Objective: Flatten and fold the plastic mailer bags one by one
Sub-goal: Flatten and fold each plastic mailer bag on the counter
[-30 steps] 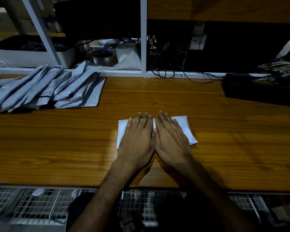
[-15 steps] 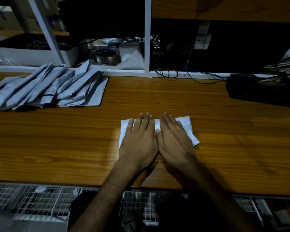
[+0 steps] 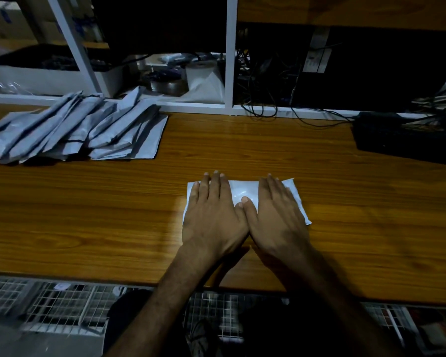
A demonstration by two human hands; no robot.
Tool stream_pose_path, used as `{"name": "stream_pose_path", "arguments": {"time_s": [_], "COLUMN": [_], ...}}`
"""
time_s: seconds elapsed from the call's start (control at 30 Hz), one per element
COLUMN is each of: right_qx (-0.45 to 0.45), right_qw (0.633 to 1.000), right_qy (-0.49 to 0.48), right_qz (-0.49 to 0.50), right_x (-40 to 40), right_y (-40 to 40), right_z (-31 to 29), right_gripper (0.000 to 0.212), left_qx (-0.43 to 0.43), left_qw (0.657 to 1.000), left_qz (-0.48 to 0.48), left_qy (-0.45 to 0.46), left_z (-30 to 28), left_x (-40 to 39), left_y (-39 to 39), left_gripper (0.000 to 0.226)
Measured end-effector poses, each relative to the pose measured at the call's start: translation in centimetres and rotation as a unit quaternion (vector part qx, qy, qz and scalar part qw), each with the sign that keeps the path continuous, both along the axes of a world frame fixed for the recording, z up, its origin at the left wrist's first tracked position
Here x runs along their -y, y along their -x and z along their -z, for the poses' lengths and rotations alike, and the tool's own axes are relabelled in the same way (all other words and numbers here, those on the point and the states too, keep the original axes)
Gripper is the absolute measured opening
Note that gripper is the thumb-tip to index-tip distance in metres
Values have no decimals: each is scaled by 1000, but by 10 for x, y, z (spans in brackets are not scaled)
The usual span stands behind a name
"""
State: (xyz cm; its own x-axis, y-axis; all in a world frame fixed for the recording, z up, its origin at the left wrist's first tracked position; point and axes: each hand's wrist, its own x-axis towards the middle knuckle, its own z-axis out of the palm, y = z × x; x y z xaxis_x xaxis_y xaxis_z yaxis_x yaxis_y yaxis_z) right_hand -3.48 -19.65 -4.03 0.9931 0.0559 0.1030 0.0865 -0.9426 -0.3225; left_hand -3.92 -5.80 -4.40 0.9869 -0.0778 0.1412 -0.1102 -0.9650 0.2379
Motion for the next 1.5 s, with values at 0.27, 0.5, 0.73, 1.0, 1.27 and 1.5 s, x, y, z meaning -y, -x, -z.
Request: {"name": "stream_pose_path", "arguments": {"time_s": [0.27, 0.5, 0.73, 1.0, 1.27, 1.5], "right_qx": [8, -22, -21, -40, -19, 22], "right_qw": [999, 996, 995, 995, 998, 999], "right_qy": [39, 60, 80, 81, 60, -6], "right_qz": [35, 57, 61, 36, 18, 44], "right_x": [10, 22, 39, 62, 84, 86], "right_y": [4, 7, 8, 11, 16, 17], "right_z": [1, -4, -3, -6, -7, -9], "right_gripper": [97, 112, 123, 92, 58, 51], "left_qx": [-5, -43, -63, -72, -69, -41], "left_qw": [999, 996, 994, 994, 996, 998], "left_qz": [-33, -70, -77, -62, -30, -30], "left_qy": [-18, -40, -52, -62, -46, 26], "left_z": [2, 1, -2, -6, -9, -11], "left_x": [-4, -21, -34, -62, -87, -102], "left_y": [2, 5, 7, 18, 33, 41], "left_gripper": [91, 120, 119, 99, 93, 73]}}
